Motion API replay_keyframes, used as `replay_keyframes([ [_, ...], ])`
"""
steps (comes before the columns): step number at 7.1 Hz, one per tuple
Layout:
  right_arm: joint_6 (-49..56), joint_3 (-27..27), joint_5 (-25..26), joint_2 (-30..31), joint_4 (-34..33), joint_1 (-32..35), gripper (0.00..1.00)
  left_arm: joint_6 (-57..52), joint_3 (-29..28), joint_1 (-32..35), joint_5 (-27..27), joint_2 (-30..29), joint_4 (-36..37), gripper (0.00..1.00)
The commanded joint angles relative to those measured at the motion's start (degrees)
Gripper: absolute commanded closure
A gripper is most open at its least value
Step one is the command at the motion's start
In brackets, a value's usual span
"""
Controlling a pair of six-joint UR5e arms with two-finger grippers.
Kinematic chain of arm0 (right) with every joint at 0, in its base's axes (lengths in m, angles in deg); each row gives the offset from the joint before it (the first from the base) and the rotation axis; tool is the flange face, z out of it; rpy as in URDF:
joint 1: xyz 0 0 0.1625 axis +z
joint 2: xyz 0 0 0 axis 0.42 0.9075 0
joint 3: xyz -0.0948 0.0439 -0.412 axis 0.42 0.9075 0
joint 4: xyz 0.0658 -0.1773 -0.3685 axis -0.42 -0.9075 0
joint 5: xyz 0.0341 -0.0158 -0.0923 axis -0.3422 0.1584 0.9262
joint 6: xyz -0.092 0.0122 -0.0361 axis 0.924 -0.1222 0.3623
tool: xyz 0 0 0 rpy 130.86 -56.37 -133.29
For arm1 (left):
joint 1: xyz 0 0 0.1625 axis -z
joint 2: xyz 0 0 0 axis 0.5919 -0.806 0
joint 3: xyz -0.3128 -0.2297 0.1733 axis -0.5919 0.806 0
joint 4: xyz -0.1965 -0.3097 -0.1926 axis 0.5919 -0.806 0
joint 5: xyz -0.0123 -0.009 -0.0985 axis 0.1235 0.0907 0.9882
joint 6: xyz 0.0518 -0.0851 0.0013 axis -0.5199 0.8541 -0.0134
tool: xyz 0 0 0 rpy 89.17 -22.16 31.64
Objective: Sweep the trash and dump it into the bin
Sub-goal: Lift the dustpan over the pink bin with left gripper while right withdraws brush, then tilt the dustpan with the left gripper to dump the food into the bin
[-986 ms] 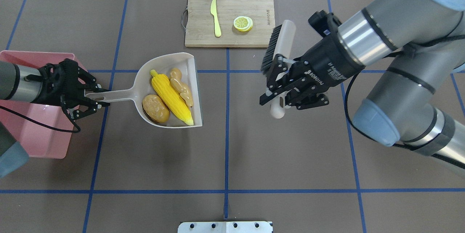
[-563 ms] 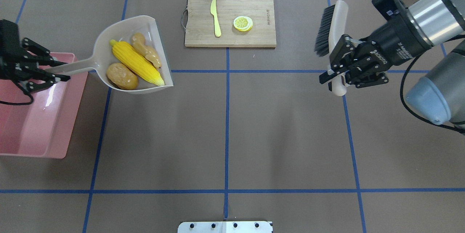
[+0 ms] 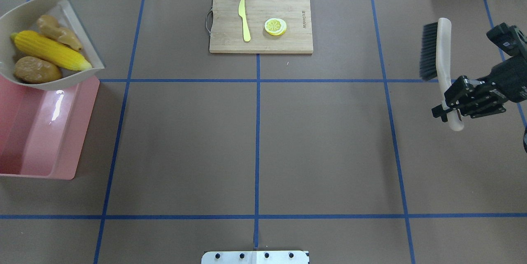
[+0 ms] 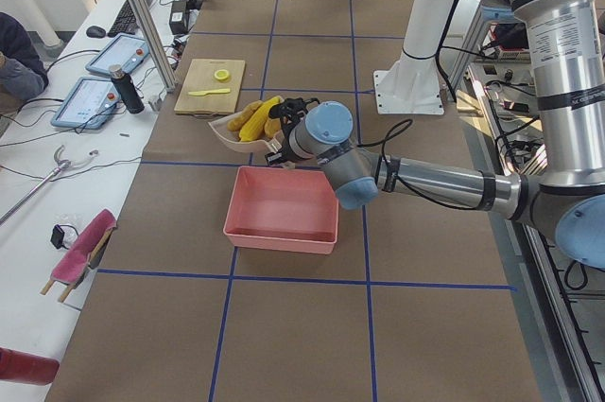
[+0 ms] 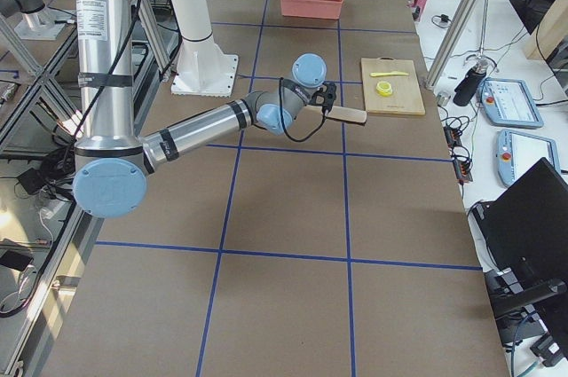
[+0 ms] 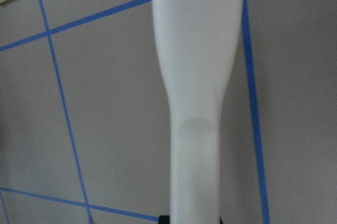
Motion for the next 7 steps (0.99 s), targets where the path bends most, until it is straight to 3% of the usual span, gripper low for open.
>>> replay_keyframes([
  [1,10.1,0.7,0.9,7.8,-0.3,-0.1,1.00,-2.7,0.6,5.6,0.5,4.2,7.7,1.00],
  [4,25.0,7.5,7.0,9.9,-2.5,0.0,1.00,-20.1,3.3,8.5,0.3,5.4,28.9,1.00],
  [6,33.0,7.1,7.8,9.5,-12.4,0.2,1.00,-27.3,8.3,8.5,-0.7,6.0,40.8,1.00],
  [7,33.3,7.2,7.1,9.5,-13.8,-0.8,1.00,-32.3,9.4,8.5,-2.0,6.5,45.4,1.00],
])
